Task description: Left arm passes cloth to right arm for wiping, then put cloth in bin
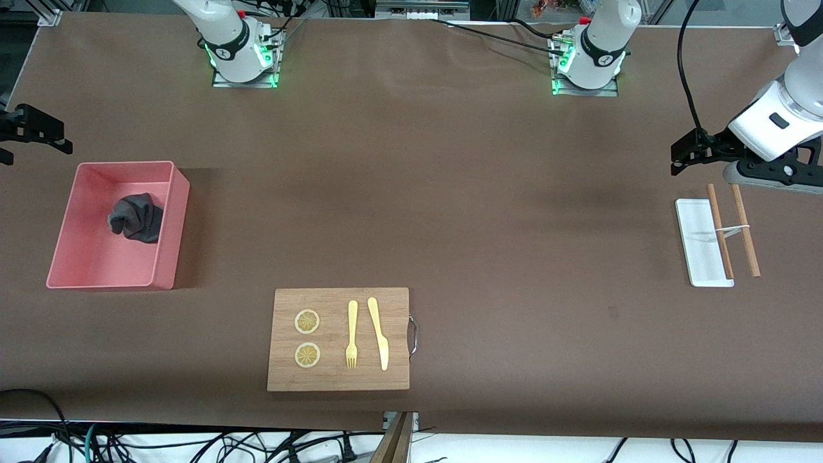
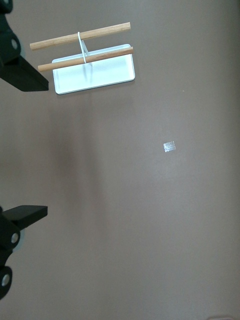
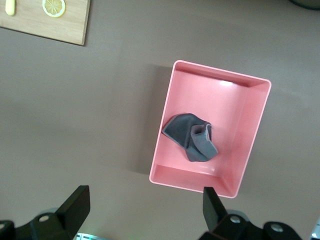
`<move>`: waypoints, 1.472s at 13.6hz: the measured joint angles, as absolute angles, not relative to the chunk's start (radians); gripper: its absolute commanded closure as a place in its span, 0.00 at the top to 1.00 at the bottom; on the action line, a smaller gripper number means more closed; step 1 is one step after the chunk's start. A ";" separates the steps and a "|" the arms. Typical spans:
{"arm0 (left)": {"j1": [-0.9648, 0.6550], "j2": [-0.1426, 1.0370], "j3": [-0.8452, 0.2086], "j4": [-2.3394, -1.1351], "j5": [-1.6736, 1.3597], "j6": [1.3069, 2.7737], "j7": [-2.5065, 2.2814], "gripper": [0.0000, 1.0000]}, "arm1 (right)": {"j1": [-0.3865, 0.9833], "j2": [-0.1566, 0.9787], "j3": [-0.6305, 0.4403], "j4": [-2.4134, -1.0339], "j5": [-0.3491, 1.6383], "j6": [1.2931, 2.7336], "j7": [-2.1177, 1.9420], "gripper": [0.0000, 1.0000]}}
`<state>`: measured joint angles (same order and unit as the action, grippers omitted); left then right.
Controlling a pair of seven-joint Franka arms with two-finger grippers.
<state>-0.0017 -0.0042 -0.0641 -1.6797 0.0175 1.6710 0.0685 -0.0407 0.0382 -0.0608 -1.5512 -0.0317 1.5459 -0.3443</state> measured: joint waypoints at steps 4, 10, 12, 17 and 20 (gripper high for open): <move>-0.002 -0.004 -0.064 -1.680 0.018 1.671 0.068 1.00 | -0.034 0.028 -0.002 -1.553 -0.053 1.509 -0.167 1.00; -0.002 -0.004 -0.064 -1.680 0.018 1.671 0.068 1.00 | -0.029 0.009 0.022 -1.555 -0.043 1.395 -0.011 1.00; -0.002 -0.004 -0.065 -1.680 0.018 1.671 0.068 1.00 | -0.030 0.008 0.021 -1.555 -0.040 1.395 -0.012 1.00; -0.002 -0.004 -0.065 -1.680 0.018 1.671 0.068 1.00 | -0.035 0.008 0.014 -1.559 -0.040 1.386 -0.061 1.00; -0.002 -0.004 -0.065 -1.680 0.018 1.671 0.068 1.00 | -0.036 0.009 -0.012 -1.562 -0.040 1.385 -0.075 1.00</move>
<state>-0.0016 -0.0043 -0.0645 -1.6797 0.0175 1.6709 0.0685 -0.0363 0.0092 -0.0125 -1.5624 -0.0401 1.3852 -0.0751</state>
